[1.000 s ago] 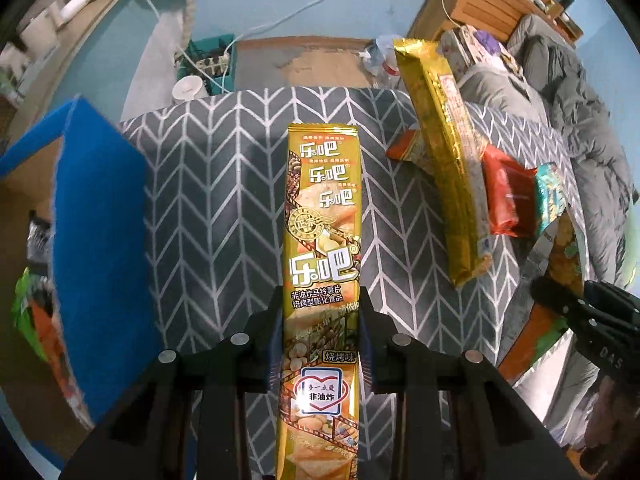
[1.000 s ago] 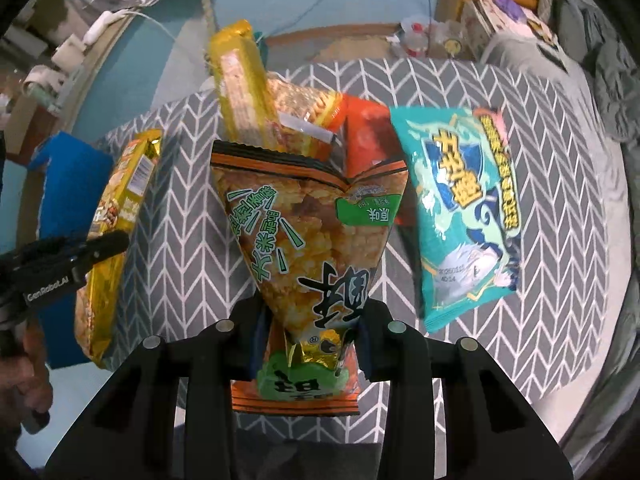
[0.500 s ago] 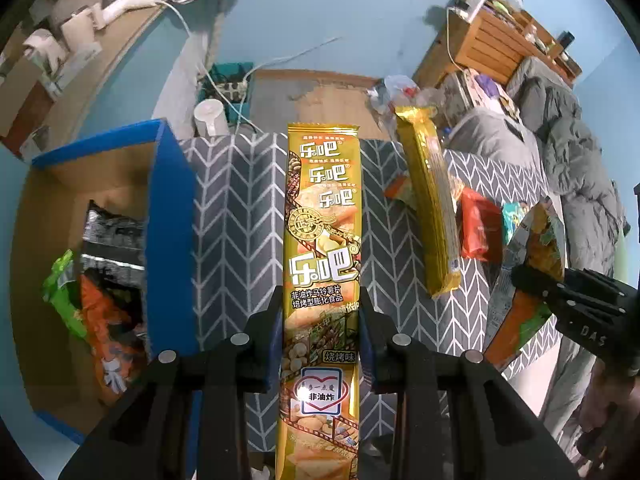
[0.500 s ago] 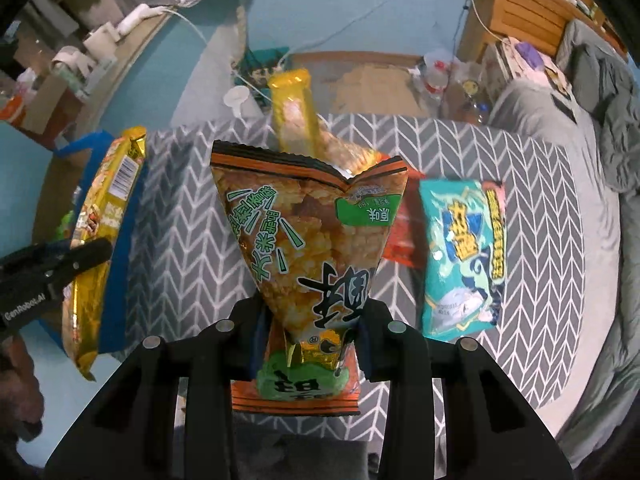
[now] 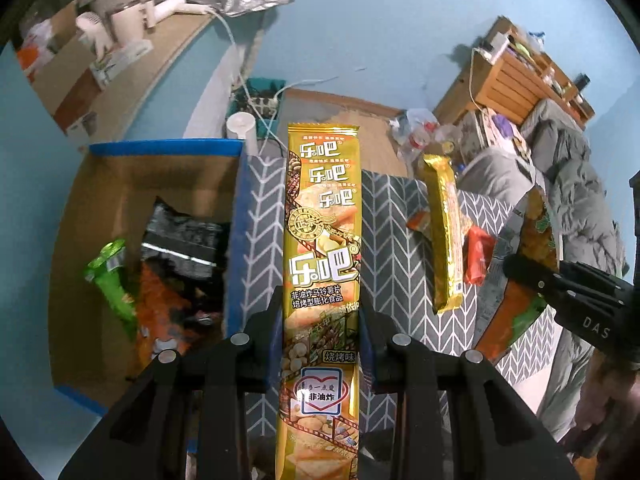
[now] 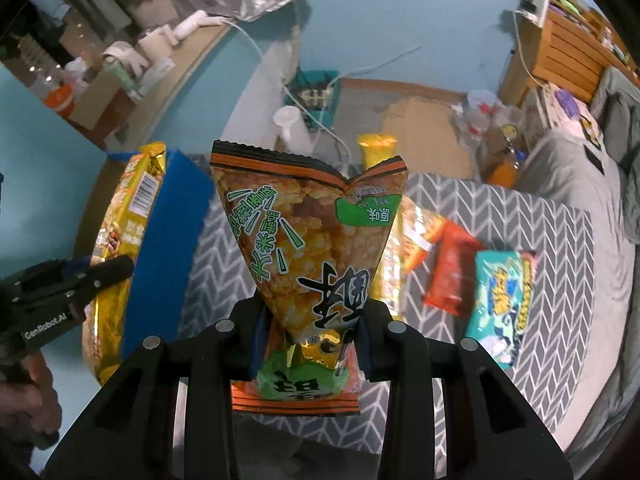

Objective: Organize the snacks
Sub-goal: 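Carry the yellow bar and peanut bag with both tools over the box, then open both tools to drop the yellow bar and peanut bag into the box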

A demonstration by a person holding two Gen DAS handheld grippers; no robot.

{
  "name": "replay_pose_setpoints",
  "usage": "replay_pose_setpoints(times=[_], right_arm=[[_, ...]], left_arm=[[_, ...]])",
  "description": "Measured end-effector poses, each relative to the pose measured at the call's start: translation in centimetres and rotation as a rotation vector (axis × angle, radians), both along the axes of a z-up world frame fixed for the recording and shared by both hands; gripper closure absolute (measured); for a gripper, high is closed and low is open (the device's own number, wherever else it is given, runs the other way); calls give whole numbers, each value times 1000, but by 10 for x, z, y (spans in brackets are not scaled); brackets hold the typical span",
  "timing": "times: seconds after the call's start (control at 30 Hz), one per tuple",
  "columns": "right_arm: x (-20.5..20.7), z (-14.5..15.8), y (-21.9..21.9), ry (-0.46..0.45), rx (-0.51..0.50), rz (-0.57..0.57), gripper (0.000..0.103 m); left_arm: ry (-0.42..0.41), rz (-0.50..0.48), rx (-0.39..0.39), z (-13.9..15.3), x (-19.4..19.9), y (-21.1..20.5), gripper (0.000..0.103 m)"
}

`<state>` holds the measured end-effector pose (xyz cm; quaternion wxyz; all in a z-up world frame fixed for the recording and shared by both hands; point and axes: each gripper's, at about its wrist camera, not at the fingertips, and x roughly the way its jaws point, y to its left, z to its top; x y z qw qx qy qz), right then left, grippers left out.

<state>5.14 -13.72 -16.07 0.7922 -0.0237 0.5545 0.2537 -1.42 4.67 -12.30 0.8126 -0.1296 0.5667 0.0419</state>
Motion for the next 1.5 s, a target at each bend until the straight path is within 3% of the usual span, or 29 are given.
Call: replay_pose_setpoints(times=[0.27,0.53,0.83,1.2,1.5], right_arm=[[0,10,49,1,43,107,68],[-5,16,108,2,60,226,68],[-10,21,171,20,76,343,68],[-19,-7,244,90,42,440,68],[-16,-33,276,155,18,461,68]], left_arm=[[-8,94,-3,9,-16,44,71],[-12,186,47,14,-36,98,71],[16,251,81,1,-59,145,71],[53,287,98,-36,-52,179,71],[82,296,108,-55,-42,198,71]])
